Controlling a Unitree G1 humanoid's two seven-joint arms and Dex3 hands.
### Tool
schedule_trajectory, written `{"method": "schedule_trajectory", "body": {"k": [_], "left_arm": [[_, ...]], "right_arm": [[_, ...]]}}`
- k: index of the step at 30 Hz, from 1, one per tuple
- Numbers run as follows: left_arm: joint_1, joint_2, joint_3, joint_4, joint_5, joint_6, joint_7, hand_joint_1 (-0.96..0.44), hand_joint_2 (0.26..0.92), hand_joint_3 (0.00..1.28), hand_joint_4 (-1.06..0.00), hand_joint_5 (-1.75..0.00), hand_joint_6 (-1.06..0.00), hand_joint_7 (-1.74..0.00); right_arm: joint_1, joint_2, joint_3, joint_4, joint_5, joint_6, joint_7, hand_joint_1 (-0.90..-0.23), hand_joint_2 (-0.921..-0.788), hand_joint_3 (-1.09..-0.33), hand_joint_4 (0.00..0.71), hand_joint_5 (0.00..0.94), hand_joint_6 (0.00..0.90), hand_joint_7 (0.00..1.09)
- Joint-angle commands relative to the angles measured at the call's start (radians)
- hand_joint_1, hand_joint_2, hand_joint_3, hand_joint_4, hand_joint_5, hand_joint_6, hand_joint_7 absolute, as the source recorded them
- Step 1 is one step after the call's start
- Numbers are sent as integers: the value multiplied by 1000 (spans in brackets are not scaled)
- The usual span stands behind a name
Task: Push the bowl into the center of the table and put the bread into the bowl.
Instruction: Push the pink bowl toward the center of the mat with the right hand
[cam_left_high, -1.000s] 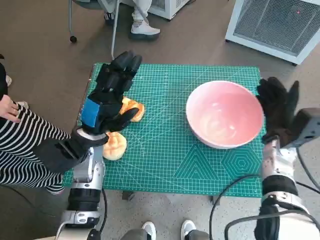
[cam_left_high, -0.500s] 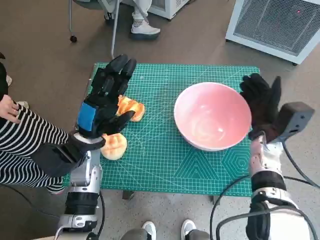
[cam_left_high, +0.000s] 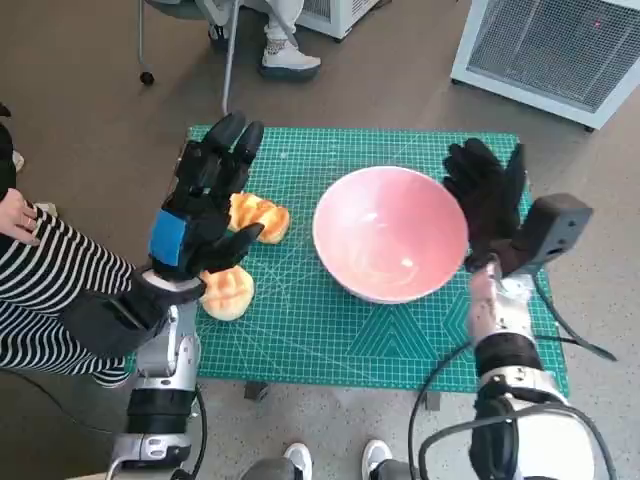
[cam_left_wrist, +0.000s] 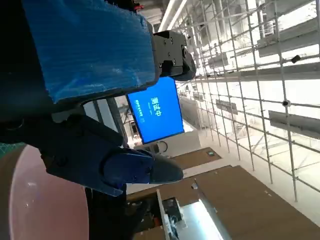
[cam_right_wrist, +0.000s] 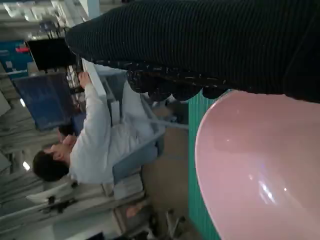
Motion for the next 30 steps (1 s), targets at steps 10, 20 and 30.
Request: {"method": "schedule_trajectory", "body": {"k": [10,20,30], "left_arm": [[45,10,0,-54,16,-12,9,-609,921,245,-164,-16,-62,-413],[46,7,2,-51,28,-10,18,-612,921,253,-161,-9,-70,-385],[25,-7,-19,-55,52,3,45,-620,921,265,-156,-4,-74,-368]], "right_arm": [[-23,50,-51,32,50,69,13,-657,-921,-879,118,2,129,269],[-21,12,-33,7,25,22,39,-682,-921,-876,117,1,124,249],[11,-17,19,-100,6,-142,121,-718,-921,-844,124,9,135,257]]}}
